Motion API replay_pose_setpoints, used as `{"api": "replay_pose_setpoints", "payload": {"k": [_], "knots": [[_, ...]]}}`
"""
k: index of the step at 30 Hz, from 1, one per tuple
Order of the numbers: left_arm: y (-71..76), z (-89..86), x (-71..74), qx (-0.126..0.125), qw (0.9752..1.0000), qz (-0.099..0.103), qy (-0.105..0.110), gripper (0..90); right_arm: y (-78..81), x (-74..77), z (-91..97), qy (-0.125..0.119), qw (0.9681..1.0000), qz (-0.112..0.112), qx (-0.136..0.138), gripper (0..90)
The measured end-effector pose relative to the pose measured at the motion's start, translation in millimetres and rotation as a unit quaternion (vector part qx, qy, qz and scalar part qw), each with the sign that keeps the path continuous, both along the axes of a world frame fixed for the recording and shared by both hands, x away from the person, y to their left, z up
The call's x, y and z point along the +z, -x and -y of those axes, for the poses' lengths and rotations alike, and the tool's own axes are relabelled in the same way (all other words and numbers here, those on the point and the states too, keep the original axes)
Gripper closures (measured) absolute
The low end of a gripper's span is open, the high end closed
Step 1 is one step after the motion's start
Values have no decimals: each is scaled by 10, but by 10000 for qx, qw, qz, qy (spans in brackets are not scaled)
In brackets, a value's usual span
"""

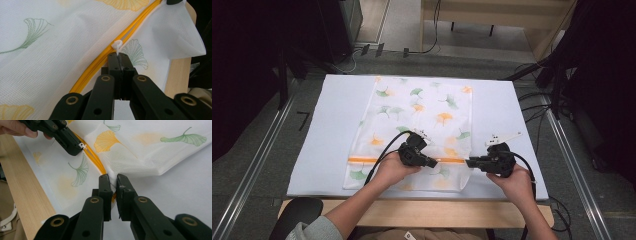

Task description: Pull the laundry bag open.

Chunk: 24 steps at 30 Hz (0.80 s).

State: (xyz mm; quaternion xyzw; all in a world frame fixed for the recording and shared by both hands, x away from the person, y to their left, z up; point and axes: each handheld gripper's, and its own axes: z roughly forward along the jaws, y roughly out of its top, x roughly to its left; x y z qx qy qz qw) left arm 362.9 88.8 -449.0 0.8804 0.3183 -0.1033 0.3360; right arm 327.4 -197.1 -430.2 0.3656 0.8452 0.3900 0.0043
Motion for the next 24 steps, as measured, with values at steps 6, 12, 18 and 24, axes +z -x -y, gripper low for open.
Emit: {"api": "replay_pose_setpoints", "payload": {"k": [6,12,18,24], "knots": [[-18,-27,2,68,10000,-66,-29,900,11,6,-16,13,10000,26,58,852],[-38,-145,13,229,9996,-157,-41,900,1,15,9,16,10000,-4,22,852],[-41,-346,59,464,9988,-136,20,900,-24,18,56,78,10000,17,5,851],[-21,-356,37,482,9987,-149,-28,900,-58,16,46,110,9999,-41,8,851]]}}
